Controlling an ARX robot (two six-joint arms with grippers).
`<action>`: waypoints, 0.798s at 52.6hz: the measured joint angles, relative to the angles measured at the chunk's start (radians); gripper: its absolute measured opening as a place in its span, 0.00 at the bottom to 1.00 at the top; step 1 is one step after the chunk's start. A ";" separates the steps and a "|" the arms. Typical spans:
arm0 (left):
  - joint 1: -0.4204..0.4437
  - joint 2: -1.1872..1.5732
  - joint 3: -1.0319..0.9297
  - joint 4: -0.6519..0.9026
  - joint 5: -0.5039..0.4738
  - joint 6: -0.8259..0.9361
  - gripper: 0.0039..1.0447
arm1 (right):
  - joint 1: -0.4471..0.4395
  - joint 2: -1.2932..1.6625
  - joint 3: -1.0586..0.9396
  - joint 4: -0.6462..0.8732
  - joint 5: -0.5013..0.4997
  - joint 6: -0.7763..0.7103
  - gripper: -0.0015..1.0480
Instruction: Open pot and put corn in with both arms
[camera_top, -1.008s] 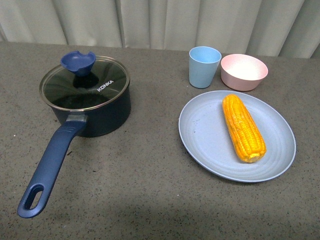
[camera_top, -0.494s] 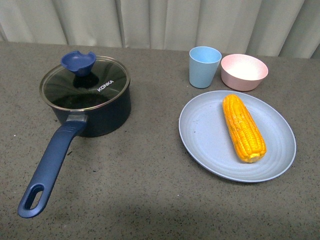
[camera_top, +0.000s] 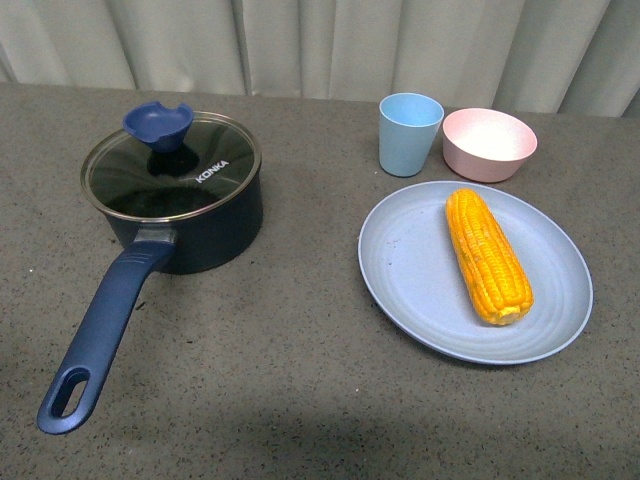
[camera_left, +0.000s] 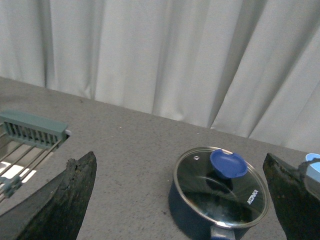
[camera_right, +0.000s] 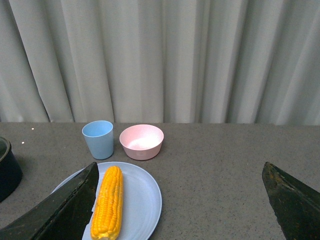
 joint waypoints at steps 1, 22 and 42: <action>-0.006 0.067 0.015 0.058 0.001 -0.006 0.94 | 0.000 0.000 0.000 0.000 0.000 0.000 0.91; -0.124 1.122 0.511 0.397 0.046 -0.002 0.94 | 0.000 0.000 0.000 0.000 0.000 0.000 0.91; -0.101 1.278 0.677 0.342 0.079 0.037 0.94 | 0.000 0.000 0.000 0.000 0.000 0.000 0.91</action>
